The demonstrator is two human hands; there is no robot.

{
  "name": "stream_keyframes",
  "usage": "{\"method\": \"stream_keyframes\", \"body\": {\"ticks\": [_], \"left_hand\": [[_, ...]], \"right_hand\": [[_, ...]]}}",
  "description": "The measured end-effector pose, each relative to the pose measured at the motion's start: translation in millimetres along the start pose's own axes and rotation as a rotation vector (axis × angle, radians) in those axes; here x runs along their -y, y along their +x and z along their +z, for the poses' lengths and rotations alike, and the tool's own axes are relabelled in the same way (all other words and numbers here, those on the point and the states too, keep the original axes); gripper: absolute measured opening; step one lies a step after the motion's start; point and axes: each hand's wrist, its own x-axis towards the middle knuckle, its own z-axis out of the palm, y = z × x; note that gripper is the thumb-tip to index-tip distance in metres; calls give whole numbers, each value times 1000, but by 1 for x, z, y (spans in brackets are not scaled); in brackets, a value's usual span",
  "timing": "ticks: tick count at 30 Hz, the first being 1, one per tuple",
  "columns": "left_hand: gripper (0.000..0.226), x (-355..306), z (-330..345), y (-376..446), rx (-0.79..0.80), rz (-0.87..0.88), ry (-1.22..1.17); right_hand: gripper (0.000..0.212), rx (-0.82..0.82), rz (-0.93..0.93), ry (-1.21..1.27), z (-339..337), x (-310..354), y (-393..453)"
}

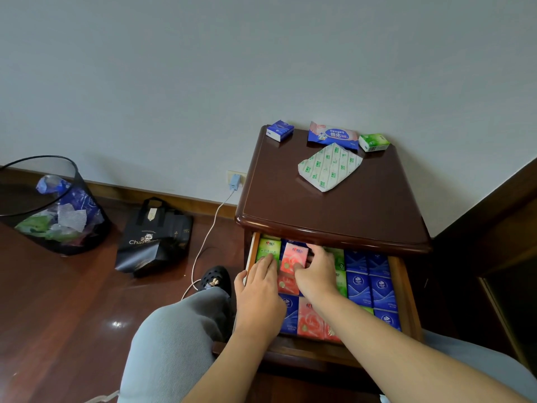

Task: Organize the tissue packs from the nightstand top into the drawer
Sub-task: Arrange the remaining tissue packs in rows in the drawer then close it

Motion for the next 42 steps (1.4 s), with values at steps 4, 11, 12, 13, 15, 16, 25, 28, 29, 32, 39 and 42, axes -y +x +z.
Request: {"method": "stream_keyframes", "body": {"ticks": [4,11,12,13,15,16,25,28,29,32,39,42], "left_hand": [[81,-1,-1,-1,-4,-1,1],[80,-1,-1,-1,5,2,6],[80,-1,-1,-1,8,1,6],[80,-1,-1,-1,10,0,7],[79,-1,-2,0,13,-2,10],[79,-2,-2,0,16,-4,10],[78,-2,-2,-2,-9,1,9],[65,-7,-8,-6,-114,-14,-48],[57,-8,-10,-7,-171,-8,-58],[31,-14,-19,3,-386,48,-68],[11,-54,-54,77,-432,112,-25],[19,-63,-52,106,-325,51,40]], "right_hand": [[49,15,32,82,3,2,1],[48,29,22,76,3,4,1],[49,34,26,79,2,4,1],[50,40,29,82,2,4,1],[50,51,28,79,1,4,1],[50,52,25,75,0,5,0],[47,12,83,128,-5,8,-5],[36,-52,183,127,-16,9,-11],[29,-38,211,108,-22,9,-14],[36,58,210,114,-47,15,-16],[37,-43,-61,163,-111,48,21],[12,-108,-149,133,-127,47,49]]}}
